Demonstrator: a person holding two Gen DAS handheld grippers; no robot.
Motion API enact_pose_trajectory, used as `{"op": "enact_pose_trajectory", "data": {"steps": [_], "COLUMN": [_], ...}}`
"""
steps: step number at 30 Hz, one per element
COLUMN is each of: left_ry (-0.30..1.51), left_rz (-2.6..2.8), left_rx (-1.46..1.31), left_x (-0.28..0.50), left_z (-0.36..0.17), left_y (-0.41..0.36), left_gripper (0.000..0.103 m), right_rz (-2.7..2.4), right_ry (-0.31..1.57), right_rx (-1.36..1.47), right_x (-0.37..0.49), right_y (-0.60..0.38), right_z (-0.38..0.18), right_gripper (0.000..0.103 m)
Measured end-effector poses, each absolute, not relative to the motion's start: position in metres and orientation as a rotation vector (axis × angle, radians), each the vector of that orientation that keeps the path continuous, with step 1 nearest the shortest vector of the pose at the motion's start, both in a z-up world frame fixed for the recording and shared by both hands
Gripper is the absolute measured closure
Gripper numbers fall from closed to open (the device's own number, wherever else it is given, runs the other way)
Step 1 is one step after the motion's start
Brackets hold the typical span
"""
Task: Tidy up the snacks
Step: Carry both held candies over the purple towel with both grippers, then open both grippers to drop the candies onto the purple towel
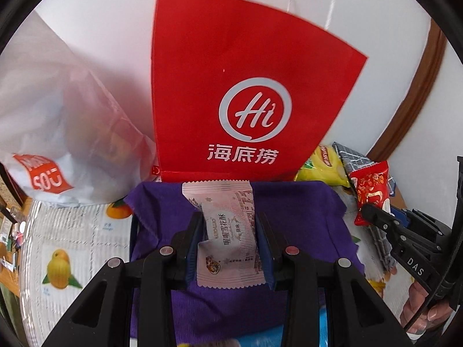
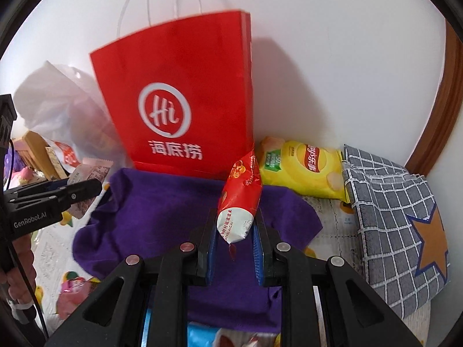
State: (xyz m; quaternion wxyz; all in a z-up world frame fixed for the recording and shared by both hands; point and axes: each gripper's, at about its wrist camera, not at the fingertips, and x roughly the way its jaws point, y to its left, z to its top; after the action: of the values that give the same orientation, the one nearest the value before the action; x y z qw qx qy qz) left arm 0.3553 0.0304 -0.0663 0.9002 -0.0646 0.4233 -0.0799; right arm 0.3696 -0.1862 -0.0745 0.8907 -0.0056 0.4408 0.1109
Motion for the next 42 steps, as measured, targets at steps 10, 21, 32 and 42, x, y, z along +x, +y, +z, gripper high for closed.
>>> {"op": "enact_pose_trajectory", "data": {"steps": [10, 21, 32, 42], "left_ry": [0.93, 1.021, 1.096, 1.118], "left_rz": [-0.146, -0.139, -0.149, -0.173], "left_rx": [-0.125, -0.126, -0.149, -0.158], "left_x": [0.389, 0.401, 0.409, 0.41], "left_z": [-0.1, -0.135, -0.149, -0.155], "left_y": [0.031, 0.038, 0.034, 0.03], "left_gripper": [0.069, 0.069, 0.069, 0.068], "right_rz": [0.27, 0.264, 0.273, 0.276], "right_ry": [1.022, 1.144, 1.166, 1.133], "right_rx": [-0.048, -0.04, -0.046, -0.039], "right_x": [0.399, 0.418, 0.419, 0.417], "right_y": [-0.187, -0.188, -0.183, -0.184], "right_z": [-0.127, -0.17, -0.179, -0.167], "right_gripper": [0.082, 0.082, 0.081, 0.068]}}
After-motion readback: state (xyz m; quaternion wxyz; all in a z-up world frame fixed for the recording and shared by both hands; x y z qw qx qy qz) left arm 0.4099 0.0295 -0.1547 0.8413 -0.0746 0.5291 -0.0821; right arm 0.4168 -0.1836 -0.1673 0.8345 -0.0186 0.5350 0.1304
